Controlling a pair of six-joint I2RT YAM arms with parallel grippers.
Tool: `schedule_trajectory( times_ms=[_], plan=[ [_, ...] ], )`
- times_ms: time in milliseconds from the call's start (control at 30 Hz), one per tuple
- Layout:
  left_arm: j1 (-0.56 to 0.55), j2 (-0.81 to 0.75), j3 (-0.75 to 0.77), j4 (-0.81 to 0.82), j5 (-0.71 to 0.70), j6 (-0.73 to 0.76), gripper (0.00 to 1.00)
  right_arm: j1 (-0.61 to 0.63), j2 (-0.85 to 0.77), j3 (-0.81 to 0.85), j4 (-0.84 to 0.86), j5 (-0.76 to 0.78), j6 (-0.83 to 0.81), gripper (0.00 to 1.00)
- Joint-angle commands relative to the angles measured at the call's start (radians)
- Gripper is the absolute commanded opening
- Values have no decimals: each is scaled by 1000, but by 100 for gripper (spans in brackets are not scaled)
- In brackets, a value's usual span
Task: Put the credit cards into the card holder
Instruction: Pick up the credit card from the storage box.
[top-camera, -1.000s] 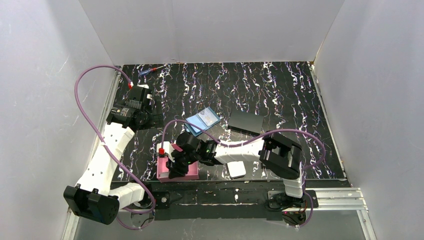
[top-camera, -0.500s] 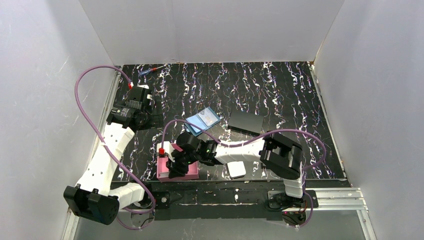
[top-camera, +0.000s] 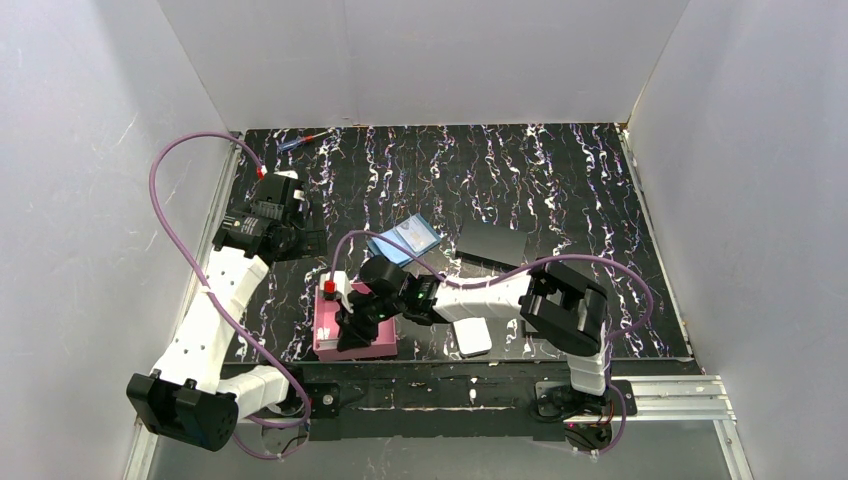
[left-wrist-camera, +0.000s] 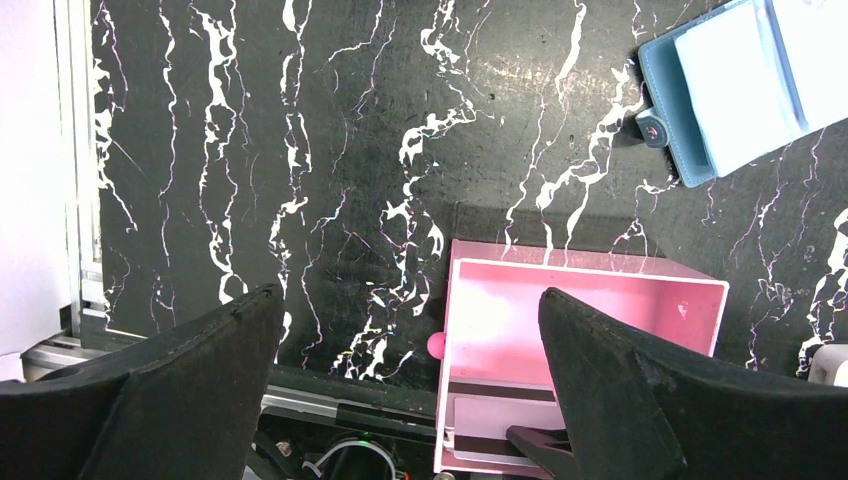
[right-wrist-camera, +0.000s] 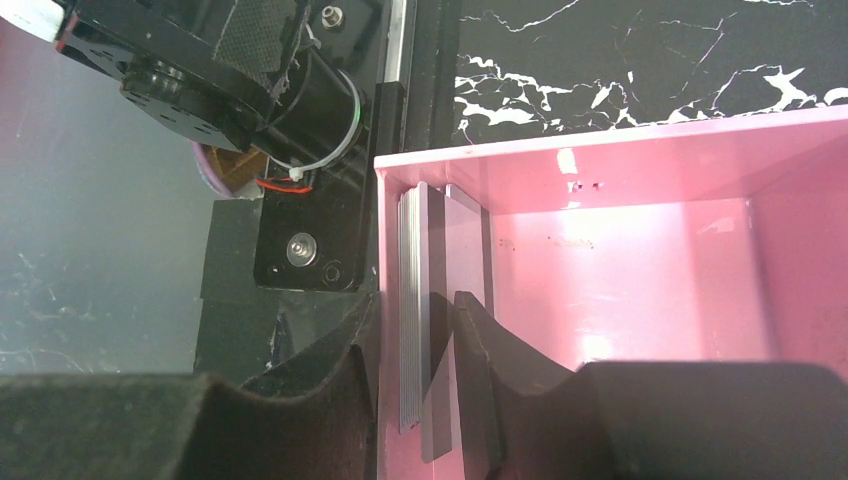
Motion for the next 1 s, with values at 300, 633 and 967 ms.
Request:
schedule_trajectory(
  times_ms=[300,633,967],
  plan=[
    [6,-36,-11,-6,-3,-9,98,-13,34,55,-64,-55,26,21],
    [5,-36,-11,-2,1,-4,98,-12,64,61,-52,-77,43,27],
    [6,-38,-13,-1,11,-4,98,-12,58,46,-28,-117,45,39]
  ],
)
